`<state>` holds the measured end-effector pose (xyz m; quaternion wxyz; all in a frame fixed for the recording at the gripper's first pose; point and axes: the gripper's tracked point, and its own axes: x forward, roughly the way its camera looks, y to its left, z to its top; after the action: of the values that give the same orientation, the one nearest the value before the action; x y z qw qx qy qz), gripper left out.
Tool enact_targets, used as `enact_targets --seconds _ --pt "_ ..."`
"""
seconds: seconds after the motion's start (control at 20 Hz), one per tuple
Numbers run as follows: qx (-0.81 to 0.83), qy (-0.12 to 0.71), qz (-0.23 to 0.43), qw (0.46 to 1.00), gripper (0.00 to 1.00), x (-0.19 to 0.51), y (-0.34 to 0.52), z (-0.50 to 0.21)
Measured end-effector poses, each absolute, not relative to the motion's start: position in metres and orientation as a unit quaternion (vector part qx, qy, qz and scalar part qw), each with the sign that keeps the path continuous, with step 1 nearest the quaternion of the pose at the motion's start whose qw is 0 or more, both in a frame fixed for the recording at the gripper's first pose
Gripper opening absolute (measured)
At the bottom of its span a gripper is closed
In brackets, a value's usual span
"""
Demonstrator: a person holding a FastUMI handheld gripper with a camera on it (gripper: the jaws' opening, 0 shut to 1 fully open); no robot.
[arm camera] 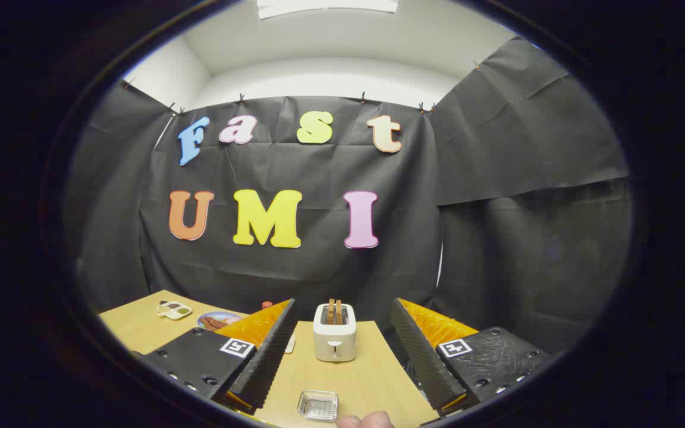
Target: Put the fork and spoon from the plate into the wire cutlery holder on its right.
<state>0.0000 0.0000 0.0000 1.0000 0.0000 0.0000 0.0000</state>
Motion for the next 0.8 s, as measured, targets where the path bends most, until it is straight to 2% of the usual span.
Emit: enact_targets --seconds 0.8 --pt "0.005 0.012 0.012 1.000 0.96 0.005 0.010 -0.001"
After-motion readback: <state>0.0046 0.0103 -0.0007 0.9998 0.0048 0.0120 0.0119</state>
